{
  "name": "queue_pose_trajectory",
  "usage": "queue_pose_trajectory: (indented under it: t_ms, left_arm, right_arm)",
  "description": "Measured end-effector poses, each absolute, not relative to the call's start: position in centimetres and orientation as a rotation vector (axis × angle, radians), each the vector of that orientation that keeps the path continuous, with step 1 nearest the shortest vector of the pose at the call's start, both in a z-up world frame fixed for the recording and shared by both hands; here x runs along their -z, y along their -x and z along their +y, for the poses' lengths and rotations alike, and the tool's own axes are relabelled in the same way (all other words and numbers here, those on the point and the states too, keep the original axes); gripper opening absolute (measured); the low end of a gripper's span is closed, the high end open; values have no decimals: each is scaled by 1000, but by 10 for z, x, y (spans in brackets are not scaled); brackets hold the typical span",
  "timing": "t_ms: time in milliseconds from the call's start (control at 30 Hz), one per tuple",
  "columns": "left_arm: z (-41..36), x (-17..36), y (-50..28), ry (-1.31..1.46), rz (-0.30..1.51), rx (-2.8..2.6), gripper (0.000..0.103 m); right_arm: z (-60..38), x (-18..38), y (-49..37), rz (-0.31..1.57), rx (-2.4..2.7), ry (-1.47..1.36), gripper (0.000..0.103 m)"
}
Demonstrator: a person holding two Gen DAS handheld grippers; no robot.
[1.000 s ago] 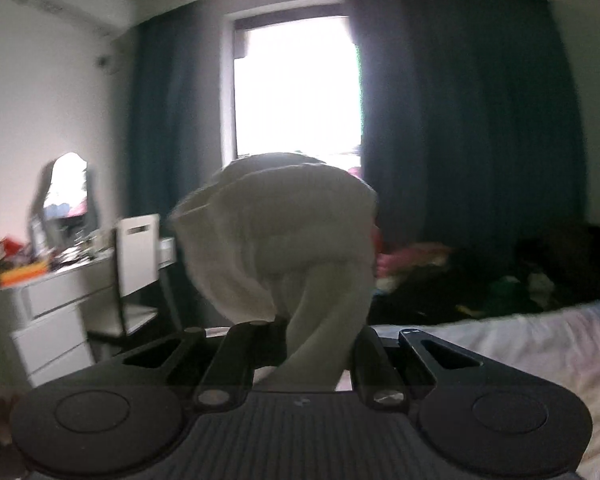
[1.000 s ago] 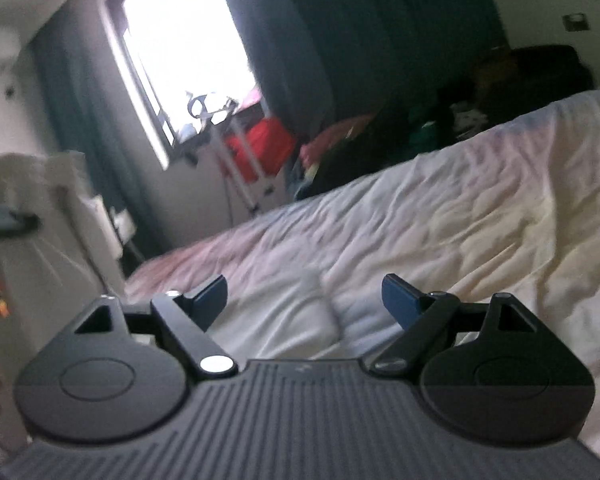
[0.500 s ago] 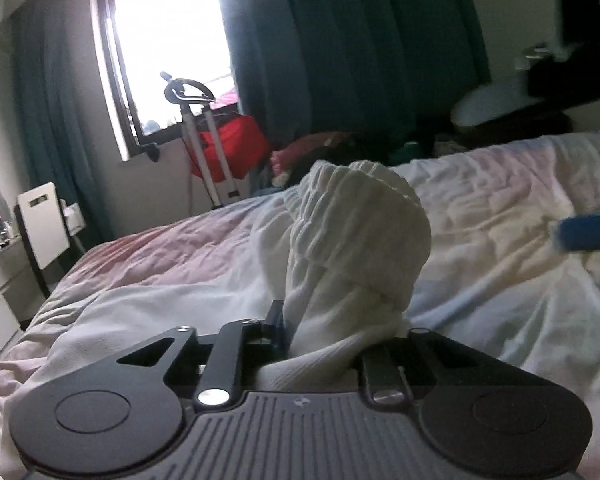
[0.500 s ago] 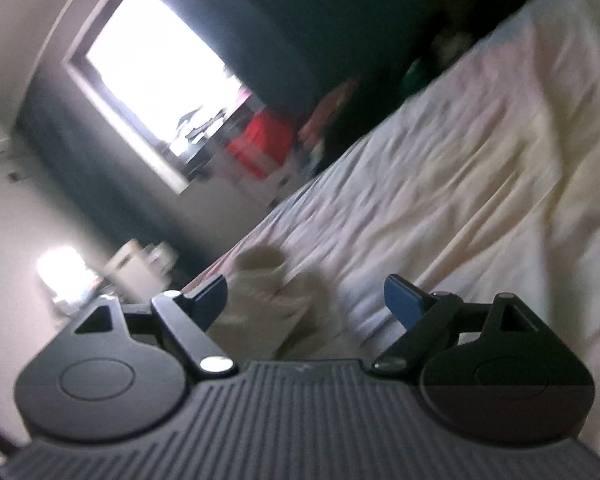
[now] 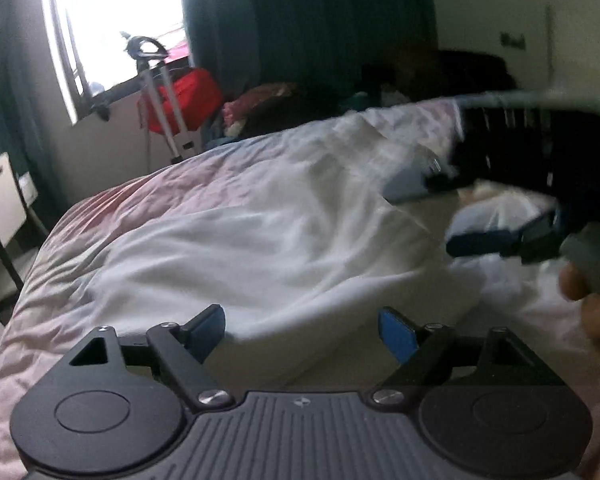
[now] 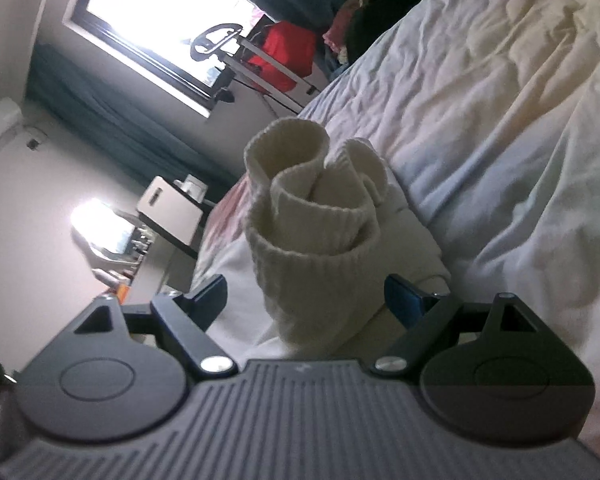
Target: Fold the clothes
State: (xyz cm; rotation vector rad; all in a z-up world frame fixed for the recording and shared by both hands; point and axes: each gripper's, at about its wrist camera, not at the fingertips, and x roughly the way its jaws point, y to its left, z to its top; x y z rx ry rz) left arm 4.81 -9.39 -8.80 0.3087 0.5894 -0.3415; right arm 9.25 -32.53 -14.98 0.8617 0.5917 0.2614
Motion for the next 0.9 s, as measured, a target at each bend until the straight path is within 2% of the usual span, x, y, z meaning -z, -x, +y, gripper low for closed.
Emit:
queue_pose_trajectory:
  t_ms: [133, 233, 300, 367, 500, 567, 900]
  left_arm:
    - [-63, 62, -24, -232, 516, 283, 89]
    - [-45, 59, -35, -158, 513, 223, 89]
    - [-34, 60, -46, -96, 532, 196, 88]
    - [-26, 63, -57, -55, 544, 178, 87]
    - [-16, 74, -71, -46, 549, 161, 87]
    - [-14, 74, -72, -46, 543, 173, 86]
    - [-15, 86, -69, -46, 561, 219, 82]
  right_arm:
    - [-312, 152, -98, 543, -249, -832, 88]
    - [-300, 149, -102, 501, -189, -723, 87]
    - [-288, 146, -107, 491, -114, -602, 71]
    - [-280, 146, -112, 485, -76, -536, 69]
    - [-282, 144, -115, 443, -39, -532, 51]
    - [-282, 138, -116, 410, -45, -507, 47]
    - [-297, 139, -121, 379, 11, -480, 47]
